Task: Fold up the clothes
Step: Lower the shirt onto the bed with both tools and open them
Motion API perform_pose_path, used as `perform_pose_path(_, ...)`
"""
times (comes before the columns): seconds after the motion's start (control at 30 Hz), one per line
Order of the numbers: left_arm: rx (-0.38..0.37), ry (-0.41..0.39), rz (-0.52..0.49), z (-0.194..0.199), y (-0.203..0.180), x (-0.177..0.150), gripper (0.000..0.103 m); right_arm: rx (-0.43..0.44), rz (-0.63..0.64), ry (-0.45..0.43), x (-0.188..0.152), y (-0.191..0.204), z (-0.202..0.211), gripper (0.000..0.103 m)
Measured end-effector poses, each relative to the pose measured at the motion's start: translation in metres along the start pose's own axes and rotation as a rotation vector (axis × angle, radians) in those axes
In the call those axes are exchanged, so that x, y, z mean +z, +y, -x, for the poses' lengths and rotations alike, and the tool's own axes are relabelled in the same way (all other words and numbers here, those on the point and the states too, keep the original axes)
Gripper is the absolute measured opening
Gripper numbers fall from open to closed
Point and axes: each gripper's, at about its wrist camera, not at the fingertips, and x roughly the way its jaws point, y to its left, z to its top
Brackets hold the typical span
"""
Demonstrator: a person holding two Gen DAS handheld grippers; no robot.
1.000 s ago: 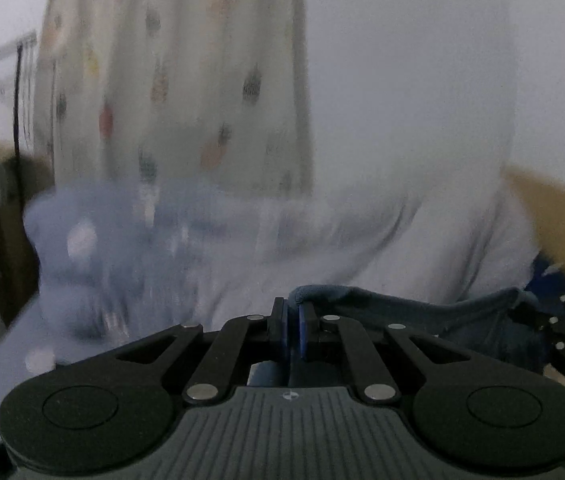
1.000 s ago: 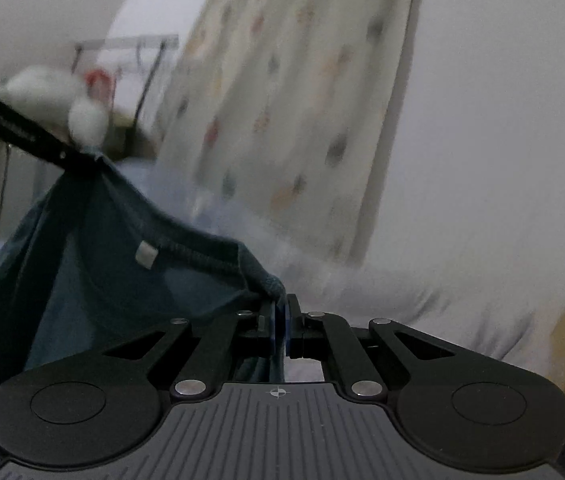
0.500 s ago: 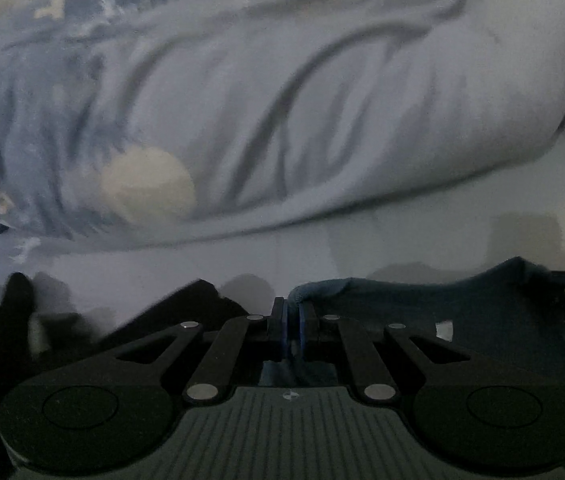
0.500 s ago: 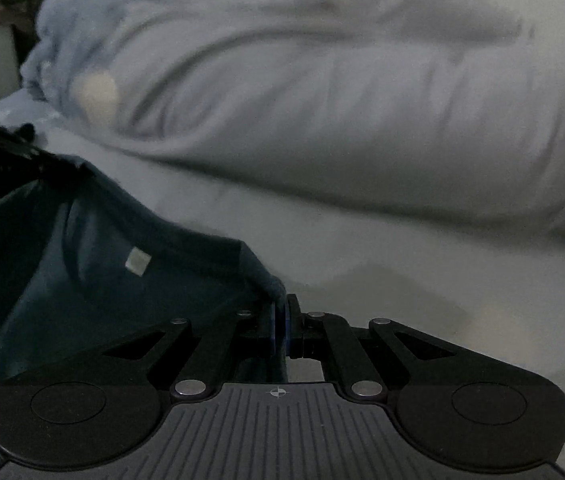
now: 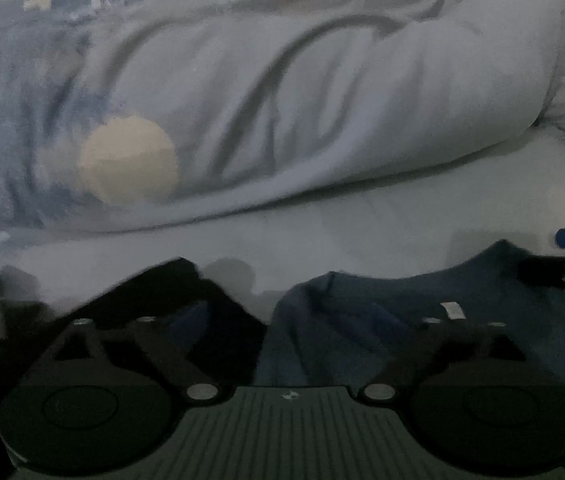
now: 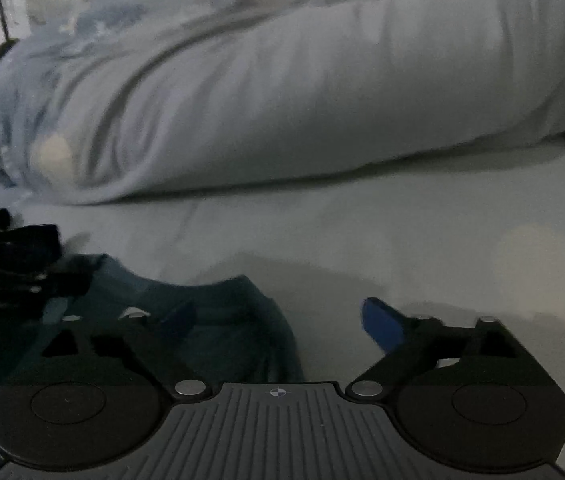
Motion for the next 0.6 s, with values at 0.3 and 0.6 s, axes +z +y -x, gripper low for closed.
perform_pose_path(0.3, -0.068, -0.143, 0.07, 0.201, 0.024, -0.037, 0.103, 0.006, 0.036, -0.134, -0.027, 0.027, 0.17, 0.101)
perform_pose_path(0.6, -0.001, -0.337, 0.167, 0.478, 0.054, -0.129, 0.103, 0.278, -0.002, -0.413, -0.129, 0.061, 0.467, 0.103)
